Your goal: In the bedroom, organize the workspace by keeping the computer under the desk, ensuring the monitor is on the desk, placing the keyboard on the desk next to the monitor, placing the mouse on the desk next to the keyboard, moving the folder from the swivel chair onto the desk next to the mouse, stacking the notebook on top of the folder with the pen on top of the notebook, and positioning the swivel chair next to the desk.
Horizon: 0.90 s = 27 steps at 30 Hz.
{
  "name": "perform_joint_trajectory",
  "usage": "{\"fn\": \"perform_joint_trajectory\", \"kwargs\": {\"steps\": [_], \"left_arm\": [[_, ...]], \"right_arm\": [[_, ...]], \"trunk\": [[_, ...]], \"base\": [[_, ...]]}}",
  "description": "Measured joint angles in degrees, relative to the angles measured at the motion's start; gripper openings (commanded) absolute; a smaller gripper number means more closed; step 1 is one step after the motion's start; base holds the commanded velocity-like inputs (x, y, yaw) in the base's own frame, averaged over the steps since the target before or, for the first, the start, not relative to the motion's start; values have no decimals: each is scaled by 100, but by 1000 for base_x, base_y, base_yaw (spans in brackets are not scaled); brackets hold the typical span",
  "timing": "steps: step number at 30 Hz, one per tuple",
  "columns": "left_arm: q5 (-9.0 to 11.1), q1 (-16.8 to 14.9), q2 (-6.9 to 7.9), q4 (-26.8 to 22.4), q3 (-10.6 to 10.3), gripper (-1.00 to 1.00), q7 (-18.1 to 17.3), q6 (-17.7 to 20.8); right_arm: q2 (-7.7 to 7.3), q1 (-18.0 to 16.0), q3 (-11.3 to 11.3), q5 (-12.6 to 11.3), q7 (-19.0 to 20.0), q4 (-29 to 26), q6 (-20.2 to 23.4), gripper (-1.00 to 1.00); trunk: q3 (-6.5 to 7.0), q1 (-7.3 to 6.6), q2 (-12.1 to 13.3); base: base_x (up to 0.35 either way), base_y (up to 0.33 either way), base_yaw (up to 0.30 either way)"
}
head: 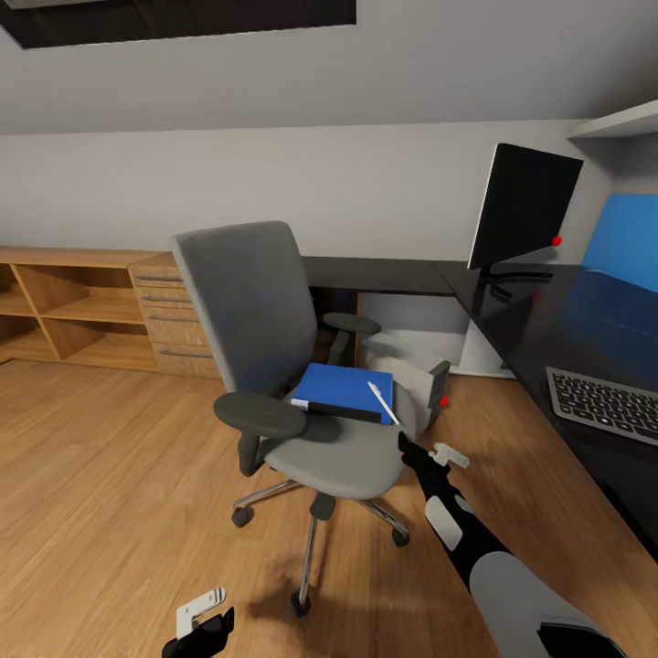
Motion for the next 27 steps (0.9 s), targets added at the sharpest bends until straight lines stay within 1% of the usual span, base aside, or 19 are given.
{"fn": "perform_joint_trajectory", "kwargs": {"steps": [12,27], "left_arm": [[2,0,0,0,0,100,0,-2],[7,1,9,-1,8,100,3,-8]], "right_arm": [[68,0,0,0,3,62,-16,100],[94,-2,-13,5,-1,62,-22,100]], "trunk": [[0,0,0],[0,0,0]], "base": [[0,0,33],[0,0,17]]}}
